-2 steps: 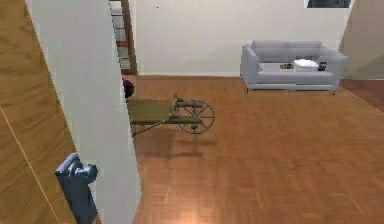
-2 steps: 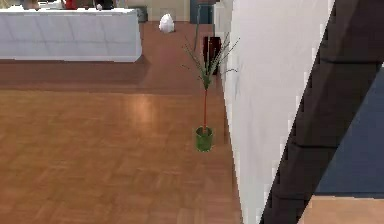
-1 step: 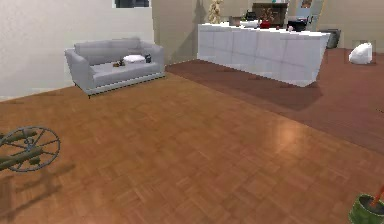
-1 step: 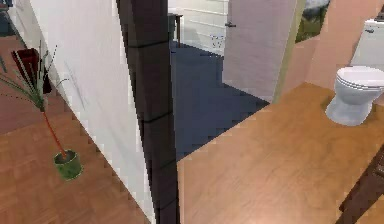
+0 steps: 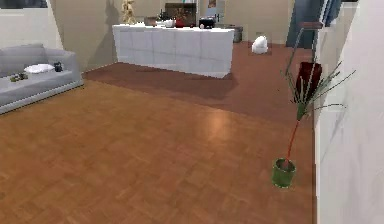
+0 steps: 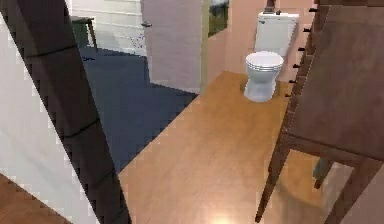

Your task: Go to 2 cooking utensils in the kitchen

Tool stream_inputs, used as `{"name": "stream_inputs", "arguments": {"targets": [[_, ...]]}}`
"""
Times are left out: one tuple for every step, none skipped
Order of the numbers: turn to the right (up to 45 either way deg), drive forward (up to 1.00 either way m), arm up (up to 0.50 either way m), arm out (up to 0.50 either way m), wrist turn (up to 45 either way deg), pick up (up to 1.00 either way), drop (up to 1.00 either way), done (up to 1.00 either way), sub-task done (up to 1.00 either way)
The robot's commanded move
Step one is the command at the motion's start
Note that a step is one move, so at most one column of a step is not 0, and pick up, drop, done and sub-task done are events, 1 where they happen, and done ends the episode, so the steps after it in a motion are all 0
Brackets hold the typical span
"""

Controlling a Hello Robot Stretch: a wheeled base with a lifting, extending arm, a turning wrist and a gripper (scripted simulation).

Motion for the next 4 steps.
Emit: {"name": "stream_inputs", "arguments": {"targets": [[0.0,1.00,0.00,0.00,0.0,0.00,0.00,0.00,0.00],[3.0,0.00,0.00,0.00,0.0,0.00,0.00,0.00,0.00],[0.0,0.30,0.00,0.00,0.0,0.00,0.00,0.00,0.00],[21.0,0.00,0.00,0.00,0.0,0.00,0.00,0.00,0.00]]}}
